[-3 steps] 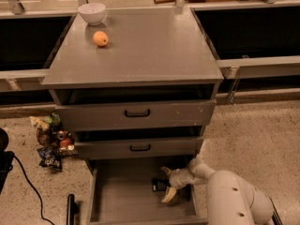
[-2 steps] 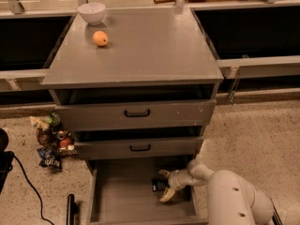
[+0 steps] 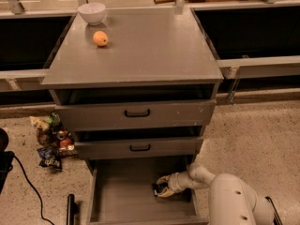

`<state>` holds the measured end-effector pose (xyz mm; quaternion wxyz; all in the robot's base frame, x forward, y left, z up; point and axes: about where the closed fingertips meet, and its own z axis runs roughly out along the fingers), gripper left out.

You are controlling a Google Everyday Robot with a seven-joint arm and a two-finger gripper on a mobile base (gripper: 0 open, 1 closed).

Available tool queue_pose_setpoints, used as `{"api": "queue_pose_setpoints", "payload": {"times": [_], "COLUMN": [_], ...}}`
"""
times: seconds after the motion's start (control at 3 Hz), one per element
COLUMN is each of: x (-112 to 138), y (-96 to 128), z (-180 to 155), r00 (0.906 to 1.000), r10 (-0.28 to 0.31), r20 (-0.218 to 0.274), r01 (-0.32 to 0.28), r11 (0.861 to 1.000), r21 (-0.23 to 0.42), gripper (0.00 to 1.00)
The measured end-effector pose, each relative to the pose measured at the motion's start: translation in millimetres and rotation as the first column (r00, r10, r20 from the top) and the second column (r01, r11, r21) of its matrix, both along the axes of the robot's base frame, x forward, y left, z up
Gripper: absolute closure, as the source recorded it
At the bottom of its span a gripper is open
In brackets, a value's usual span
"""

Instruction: Pick rxbar blueberry from bottom drawer and place on counter

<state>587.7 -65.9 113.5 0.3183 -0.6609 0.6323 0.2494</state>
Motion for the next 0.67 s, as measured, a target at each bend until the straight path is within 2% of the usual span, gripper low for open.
{"api": "queue_pose_setpoints", "payload": {"times": [0.33, 0.67], "x": [-2.6, -2.6], "y": [3.8, 3.8], "z": [-7.3, -3.9], "r00": [0.9999, 0.9999], "r10": [0.014, 0.014], "r20": [-0.007, -0.007], "r01": [-0.014, -0.014], "r11": [1.000, 1.000], "r21": [0.010, 0.010], "gripper": [0.87, 1.00]}}
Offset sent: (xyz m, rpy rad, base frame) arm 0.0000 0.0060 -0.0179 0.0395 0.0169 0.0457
